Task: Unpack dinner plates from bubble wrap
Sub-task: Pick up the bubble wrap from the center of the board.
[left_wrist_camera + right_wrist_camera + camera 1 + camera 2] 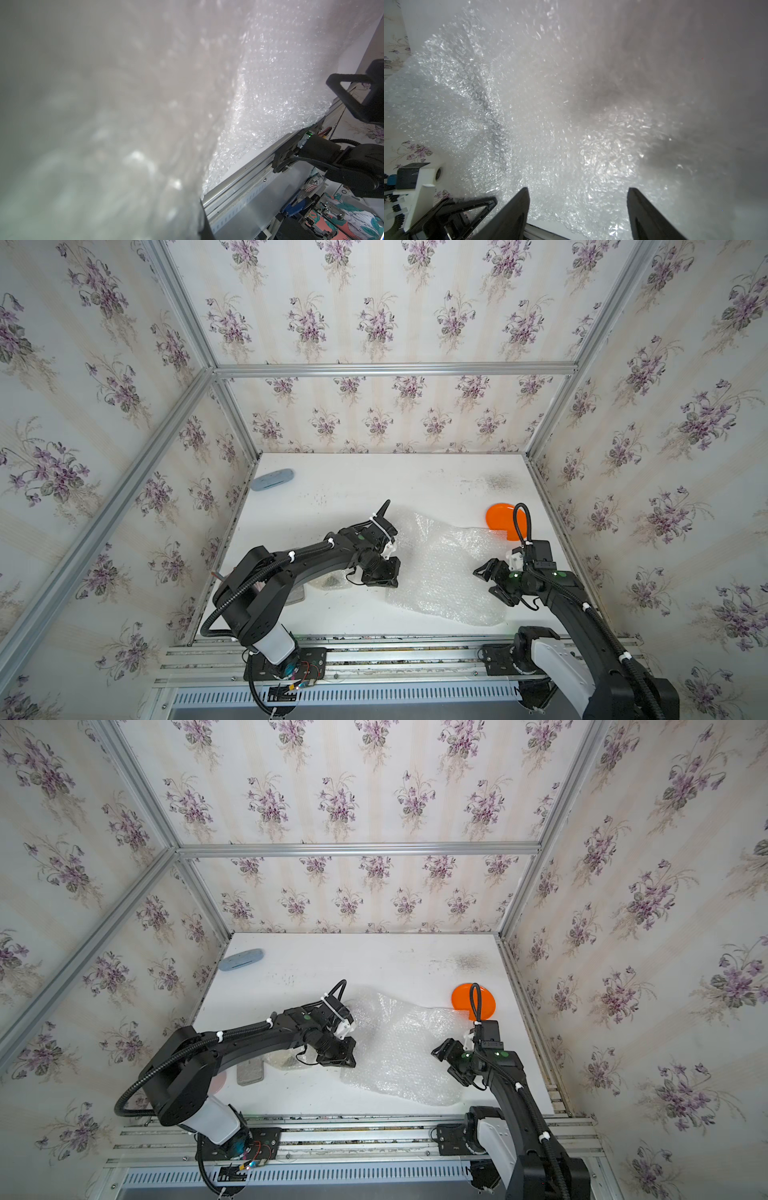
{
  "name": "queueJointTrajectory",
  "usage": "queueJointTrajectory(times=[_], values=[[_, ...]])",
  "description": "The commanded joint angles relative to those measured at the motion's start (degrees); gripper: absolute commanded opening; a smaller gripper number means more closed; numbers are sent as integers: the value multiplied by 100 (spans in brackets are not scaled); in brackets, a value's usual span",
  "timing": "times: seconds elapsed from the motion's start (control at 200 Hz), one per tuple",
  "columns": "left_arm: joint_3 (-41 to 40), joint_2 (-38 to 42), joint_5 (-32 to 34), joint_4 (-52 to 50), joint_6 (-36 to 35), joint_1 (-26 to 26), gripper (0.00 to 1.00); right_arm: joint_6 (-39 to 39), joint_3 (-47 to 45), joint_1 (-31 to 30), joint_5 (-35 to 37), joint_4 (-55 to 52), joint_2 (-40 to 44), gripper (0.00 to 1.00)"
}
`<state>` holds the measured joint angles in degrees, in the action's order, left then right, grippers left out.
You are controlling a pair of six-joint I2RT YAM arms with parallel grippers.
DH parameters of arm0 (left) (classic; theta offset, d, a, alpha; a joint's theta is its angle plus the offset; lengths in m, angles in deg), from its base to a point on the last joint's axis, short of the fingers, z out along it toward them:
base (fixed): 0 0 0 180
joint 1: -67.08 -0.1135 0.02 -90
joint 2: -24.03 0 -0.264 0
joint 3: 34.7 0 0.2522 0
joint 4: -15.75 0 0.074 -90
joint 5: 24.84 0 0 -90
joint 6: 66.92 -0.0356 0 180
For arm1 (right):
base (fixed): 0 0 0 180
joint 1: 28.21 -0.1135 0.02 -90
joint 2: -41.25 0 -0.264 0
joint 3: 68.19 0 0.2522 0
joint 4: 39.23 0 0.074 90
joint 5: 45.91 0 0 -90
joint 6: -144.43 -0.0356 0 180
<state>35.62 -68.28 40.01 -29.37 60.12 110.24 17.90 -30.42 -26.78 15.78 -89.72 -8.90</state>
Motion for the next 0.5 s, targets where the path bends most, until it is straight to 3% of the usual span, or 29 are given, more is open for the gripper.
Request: queueJointTrajectory(times=[0.0,0.22,0.495], values=[[120,108,105,-35,10,-2,1,-238,-129,-37,-123,-25,207,76],[856,117,354,-735,-413,-5,0,-372,-477,-60,-240,-45,591,76],[2468,-346,1033,-2045,-1339,-31,0,-434,-547,-73,-415,-35,813,76]])
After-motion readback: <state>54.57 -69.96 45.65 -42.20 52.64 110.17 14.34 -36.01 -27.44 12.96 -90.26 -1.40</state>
